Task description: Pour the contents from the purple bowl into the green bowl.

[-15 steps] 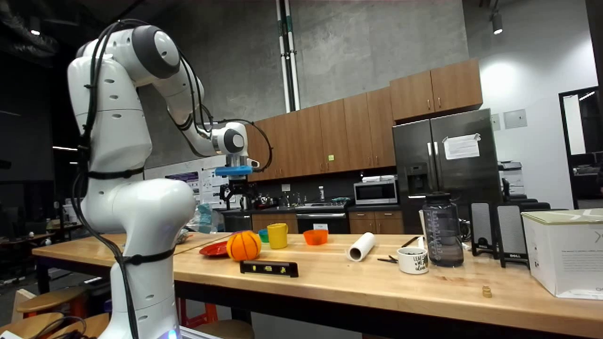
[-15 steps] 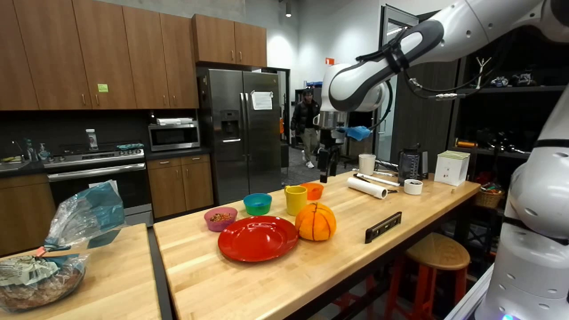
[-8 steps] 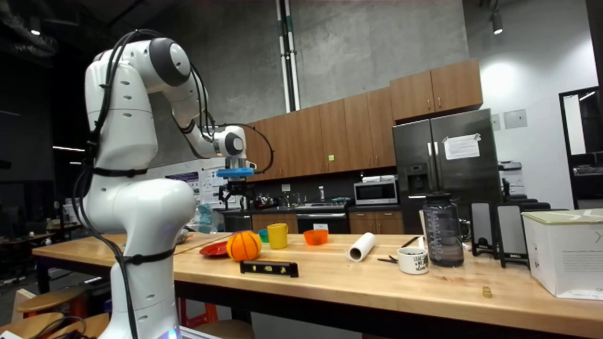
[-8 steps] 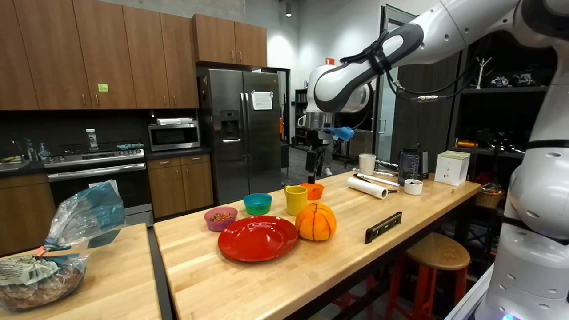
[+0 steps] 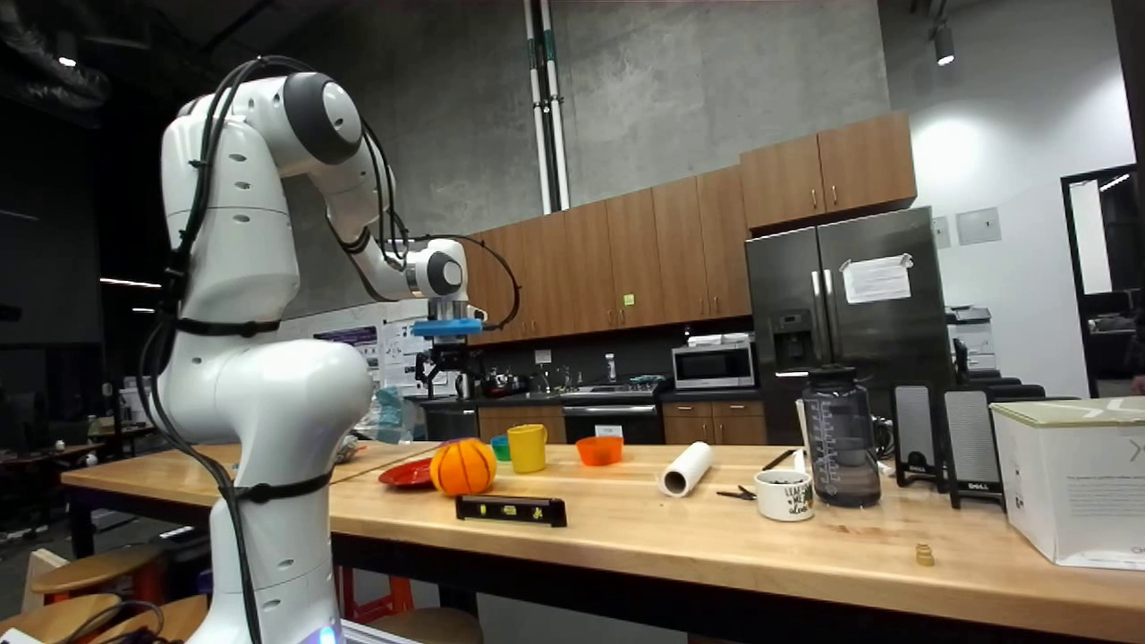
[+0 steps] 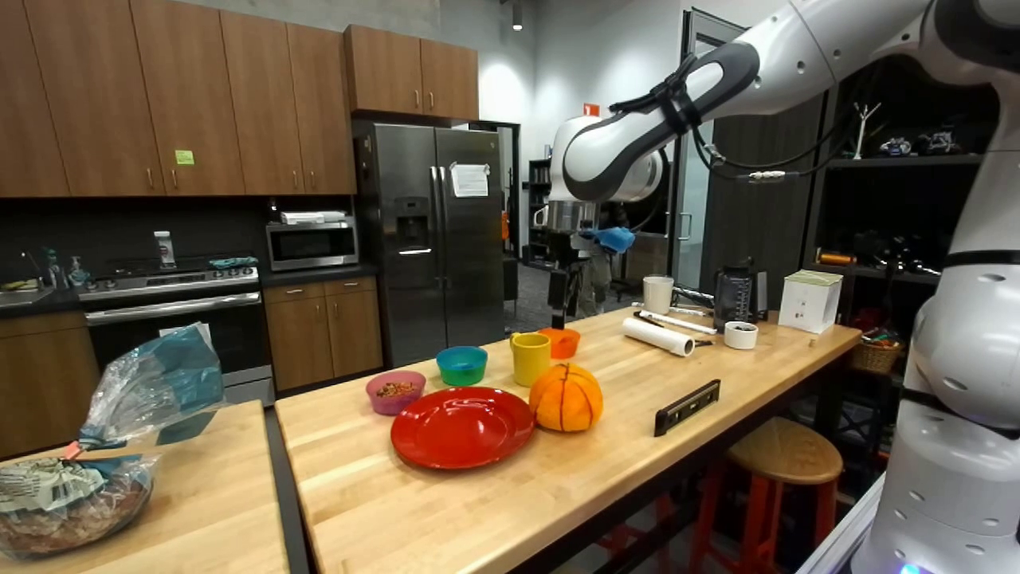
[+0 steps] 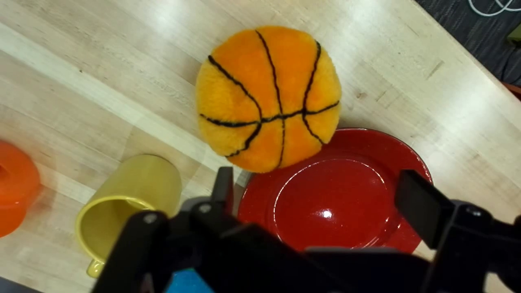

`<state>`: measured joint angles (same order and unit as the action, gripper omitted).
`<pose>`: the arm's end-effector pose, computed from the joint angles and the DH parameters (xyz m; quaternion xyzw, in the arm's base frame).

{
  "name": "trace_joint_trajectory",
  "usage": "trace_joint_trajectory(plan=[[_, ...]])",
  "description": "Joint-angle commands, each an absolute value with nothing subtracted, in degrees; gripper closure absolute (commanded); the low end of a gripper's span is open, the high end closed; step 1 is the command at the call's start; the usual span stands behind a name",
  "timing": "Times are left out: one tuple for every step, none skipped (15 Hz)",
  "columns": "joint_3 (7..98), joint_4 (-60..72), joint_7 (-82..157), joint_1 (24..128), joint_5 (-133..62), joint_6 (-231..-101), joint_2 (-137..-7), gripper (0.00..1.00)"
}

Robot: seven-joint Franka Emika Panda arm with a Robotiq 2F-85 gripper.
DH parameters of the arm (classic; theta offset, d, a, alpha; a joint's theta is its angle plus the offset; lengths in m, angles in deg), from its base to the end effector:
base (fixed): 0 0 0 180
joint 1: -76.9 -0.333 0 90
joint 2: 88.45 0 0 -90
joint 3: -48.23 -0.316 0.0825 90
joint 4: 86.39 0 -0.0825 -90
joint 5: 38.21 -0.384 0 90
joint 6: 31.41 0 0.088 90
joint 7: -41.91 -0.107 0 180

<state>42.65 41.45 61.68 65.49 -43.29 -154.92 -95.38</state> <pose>0.4851 0.1527 0.4271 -0.9555 -0.2924 -0.0233 0.0311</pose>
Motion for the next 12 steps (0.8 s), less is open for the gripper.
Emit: trace_joint_trajectory(plan=[[42.0,41.3,61.7,66.1,-43.4,-154.8,-95.4,0.0],[42.0,41.3,61.7,66.1,-43.4,-154.8,-95.4,0.0],[42.0,41.3,61.7,66.1,-43.4,-154.8,-95.4,0.0],[42.0,41.3,61.7,66.1,-43.4,-154.8,-95.4,0.0],[42.1,40.1,62.4,66.1,-43.5,-155.2,-94.1,0.0],[41.9,39.1,61.7,66.2,-42.7,-155.6,-93.0,0.0],[41.9,37.6,62.5,66.1,-43.0,-155.7,-91.7,0.0],[41.7,35.8,62.6,66.2,-42.5,-156.0,-90.2,0.0],[41.6,33.7,62.8,66.1,-42.6,-155.9,-88.6,0.0],[41.3,31.6,63.0,66.1,-42.3,-156.1,-87.0,0.0],[40.9,29.4,63.0,66.0,-41.8,-156.2,-85.2,0.0],[40.4,27.0,62.9,65.9,-41.3,-156.0,-83.1,0.0]])
